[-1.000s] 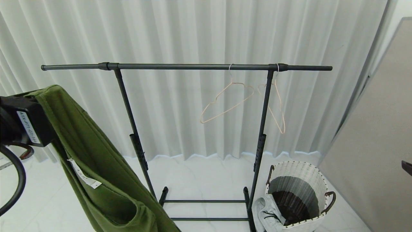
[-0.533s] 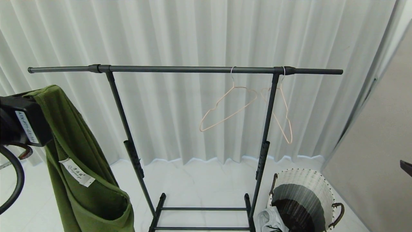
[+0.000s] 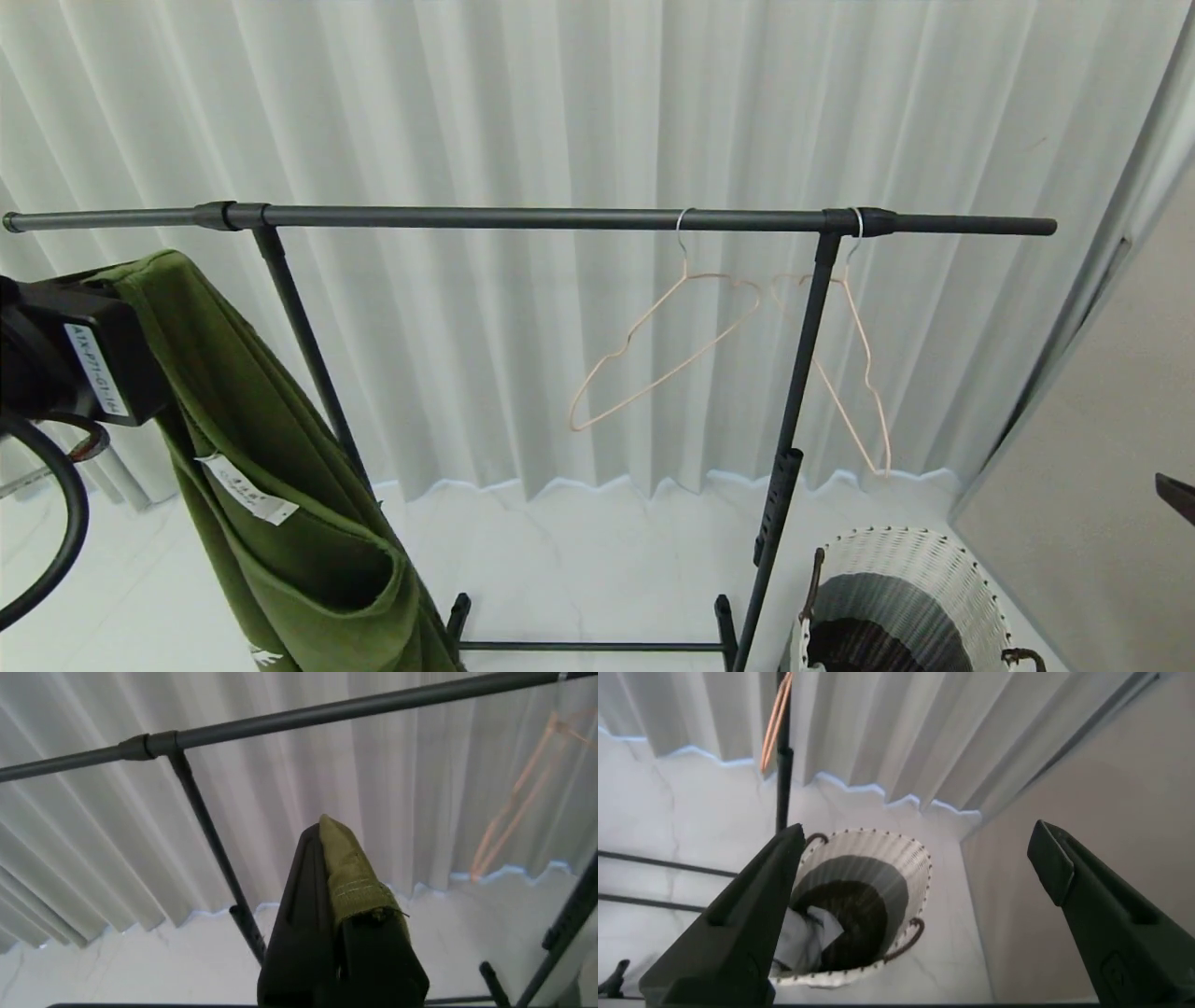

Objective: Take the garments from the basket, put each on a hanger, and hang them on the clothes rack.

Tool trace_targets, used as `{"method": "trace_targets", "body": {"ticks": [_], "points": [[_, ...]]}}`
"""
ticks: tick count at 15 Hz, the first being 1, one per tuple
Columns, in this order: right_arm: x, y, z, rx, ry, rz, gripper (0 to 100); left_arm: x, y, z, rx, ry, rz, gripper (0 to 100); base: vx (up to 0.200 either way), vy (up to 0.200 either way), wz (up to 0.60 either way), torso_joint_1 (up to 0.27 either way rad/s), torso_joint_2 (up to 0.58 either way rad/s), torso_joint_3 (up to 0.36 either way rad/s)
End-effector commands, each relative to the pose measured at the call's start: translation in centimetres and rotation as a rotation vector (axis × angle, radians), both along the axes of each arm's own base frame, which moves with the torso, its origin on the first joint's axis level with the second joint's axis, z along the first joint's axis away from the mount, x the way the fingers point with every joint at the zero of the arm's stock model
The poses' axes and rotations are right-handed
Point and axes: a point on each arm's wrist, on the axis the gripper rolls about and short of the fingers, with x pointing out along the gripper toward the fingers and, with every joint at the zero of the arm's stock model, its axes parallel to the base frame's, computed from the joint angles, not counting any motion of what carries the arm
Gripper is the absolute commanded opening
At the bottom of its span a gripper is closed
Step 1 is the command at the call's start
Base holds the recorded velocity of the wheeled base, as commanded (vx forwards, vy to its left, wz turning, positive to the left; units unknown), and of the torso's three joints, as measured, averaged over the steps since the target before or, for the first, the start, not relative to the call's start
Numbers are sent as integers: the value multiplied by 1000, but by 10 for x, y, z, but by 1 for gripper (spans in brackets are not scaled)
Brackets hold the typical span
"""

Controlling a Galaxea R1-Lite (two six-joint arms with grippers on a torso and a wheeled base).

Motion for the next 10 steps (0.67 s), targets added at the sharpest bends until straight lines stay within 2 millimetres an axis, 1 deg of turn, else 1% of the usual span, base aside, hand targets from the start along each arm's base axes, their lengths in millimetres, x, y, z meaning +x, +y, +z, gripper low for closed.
{"method": "trace_targets", "body": {"ticks": [1,5,7,9,10], "points": [[0,0,-1,-2,5,0,100,1,0,0,0,2,0,0,200,0,0,7,7,2],[2,1,-2,-4,16,3,100,0,0,-9,12,26,0,0,200,0,0,2,2,-1],[11,2,-4,-6,46,1,100,0,0,-14,20,39,2,0,200,0,0,2,7,2],[23,5,-3,-10,70,4,100,0,0,-19,26,54,-3,0,0,0,0,0,0,0],[32,8,-4,-12,81,10,100,0,0,-21,30,61,-13,0,0,0,0,0,0,0]]}}
